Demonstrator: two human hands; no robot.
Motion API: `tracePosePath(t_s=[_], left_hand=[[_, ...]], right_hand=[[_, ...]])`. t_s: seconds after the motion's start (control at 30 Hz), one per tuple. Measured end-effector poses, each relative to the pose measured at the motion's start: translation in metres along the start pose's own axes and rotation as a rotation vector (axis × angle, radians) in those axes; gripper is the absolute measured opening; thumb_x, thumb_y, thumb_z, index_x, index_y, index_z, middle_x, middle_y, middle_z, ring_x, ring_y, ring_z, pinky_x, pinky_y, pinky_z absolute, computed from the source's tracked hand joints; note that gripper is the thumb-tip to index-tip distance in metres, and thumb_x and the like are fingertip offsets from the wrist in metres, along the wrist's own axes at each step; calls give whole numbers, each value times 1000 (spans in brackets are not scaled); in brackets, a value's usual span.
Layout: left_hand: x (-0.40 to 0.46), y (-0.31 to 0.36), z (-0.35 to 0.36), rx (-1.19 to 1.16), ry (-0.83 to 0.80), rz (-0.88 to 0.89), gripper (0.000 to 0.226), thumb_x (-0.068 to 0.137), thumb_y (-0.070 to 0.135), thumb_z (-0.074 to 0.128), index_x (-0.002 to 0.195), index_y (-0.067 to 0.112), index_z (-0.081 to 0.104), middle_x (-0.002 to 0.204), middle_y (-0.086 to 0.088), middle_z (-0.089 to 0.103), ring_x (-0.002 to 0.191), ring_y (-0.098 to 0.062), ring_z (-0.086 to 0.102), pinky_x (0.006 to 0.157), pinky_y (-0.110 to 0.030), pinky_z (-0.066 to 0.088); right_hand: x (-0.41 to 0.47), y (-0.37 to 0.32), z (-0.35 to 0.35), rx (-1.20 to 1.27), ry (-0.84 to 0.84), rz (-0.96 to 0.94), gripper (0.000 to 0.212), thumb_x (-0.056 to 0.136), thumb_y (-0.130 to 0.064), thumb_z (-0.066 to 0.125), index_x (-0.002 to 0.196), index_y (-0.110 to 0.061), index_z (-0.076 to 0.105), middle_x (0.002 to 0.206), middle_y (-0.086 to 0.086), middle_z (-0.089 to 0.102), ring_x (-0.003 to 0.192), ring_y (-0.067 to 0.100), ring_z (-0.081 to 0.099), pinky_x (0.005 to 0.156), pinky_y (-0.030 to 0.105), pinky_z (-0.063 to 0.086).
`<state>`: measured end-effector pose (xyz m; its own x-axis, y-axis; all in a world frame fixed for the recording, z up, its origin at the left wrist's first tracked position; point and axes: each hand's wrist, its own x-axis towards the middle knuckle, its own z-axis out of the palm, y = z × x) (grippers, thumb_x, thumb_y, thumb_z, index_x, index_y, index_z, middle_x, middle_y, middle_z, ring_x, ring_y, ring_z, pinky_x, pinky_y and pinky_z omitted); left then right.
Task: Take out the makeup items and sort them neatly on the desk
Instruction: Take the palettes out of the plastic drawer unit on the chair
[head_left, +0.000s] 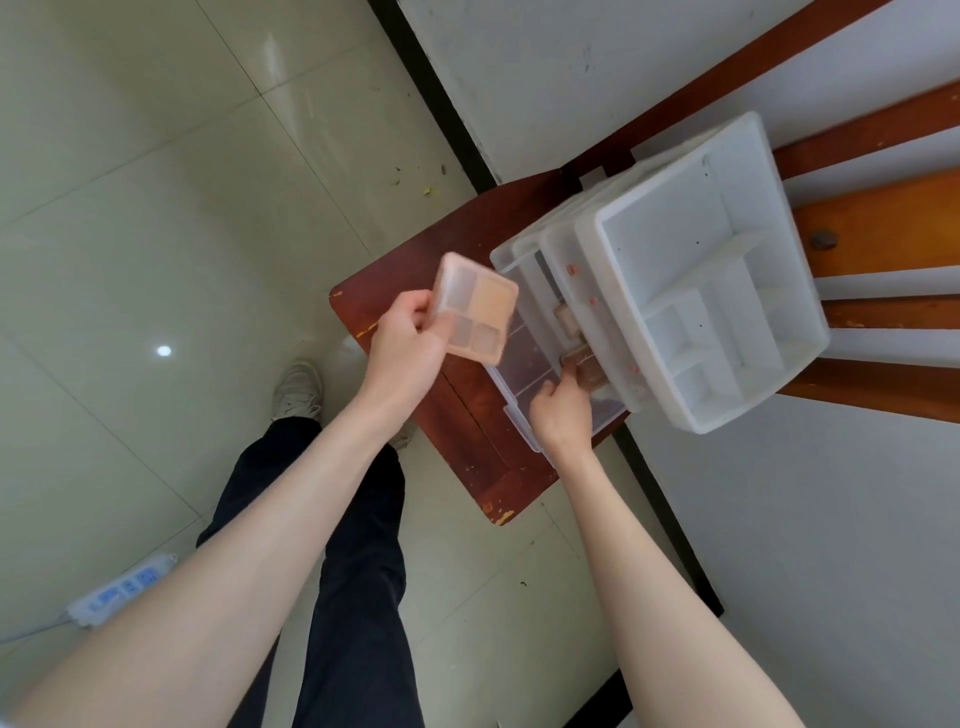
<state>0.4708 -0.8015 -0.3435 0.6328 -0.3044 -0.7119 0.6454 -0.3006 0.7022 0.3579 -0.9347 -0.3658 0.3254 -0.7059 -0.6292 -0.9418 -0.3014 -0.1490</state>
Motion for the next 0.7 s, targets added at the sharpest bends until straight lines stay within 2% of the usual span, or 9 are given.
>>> tracePosePath(t_s=[0.1, 0.17, 0.27, 0.37, 0.4, 0.5, 0.6, 0.7], left_hand=[[2, 3, -2, -132, 43, -37, 24, 92, 11, 48, 116, 15, 51, 98, 4, 64, 99, -17, 60, 85, -32, 51], [5, 5, -3, -160, 45, -59, 28, 93, 10, 48, 121, 11, 51, 103, -1, 64, 102, -18, 60, 94, -36, 47], [11, 6, -4, -190, 22, -96, 32, 92, 9, 48, 124, 6, 51, 112, -7, 63, 107, -20, 59, 100, -40, 43], [13, 6, -5, -236, -6, -123, 34, 93, 7, 47, 126, 5, 50, 116, -10, 62, 109, -21, 59, 101, -41, 44], [12, 5, -5, -254, -16, -129, 34, 93, 6, 46, 127, 4, 50, 116, -10, 62, 109, -20, 59, 100, -40, 45], [11, 5, -4, -295, -42, -139, 33, 94, 5, 44, 127, 4, 50, 116, -10, 62, 107, -19, 60, 98, -38, 46], [9, 5, -2, -331, -54, -150, 31, 94, 4, 44, 123, 4, 53, 115, -11, 64, 105, -20, 62, 97, -37, 47], [7, 6, -1, -360, -54, -165, 29, 94, 3, 43, 121, 5, 54, 115, -12, 64, 106, -21, 61, 97, -37, 47]], right_hand=[[-7, -5, 6, -49, 5, -50, 42, 98, -17, 34, 139, -9, 37, 137, 16, 43, 123, 31, 45, 105, 40, 38], [-8, -8, 7, -69, 58, -98, 41, 99, -18, 35, 139, -11, 39, 141, 14, 40, 127, 31, 42, 107, 41, 35], [-1, -13, 6, -131, 96, -189, 49, 100, -23, 34, 147, -15, 23, 155, 7, 19, 142, 26, 22, 114, 40, 23], [11, -17, 6, -212, 62, -189, 58, 100, -29, 32, 150, -16, 4, 158, 4, 1, 146, 22, 5, 115, 36, 9], [13, -18, 7, -218, 35, -169, 60, 101, -31, 31, 150, -15, 0, 158, 4, -2, 146, 22, 5, 117, 38, 9], [13, -22, 12, -185, -27, -136, 60, 101, -32, 28, 150, -14, -2, 158, 5, -5, 145, 25, 9, 116, 44, 22], [3, -22, 18, -145, -70, -170, 54, 101, -30, 27, 150, -13, 8, 158, 4, -2, 144, 26, 13, 116, 38, 19], [-4, -16, 17, -84, -100, -220, 49, 102, -27, 27, 148, -13, 22, 158, 4, 12, 144, 21, 15, 114, 32, 14]])
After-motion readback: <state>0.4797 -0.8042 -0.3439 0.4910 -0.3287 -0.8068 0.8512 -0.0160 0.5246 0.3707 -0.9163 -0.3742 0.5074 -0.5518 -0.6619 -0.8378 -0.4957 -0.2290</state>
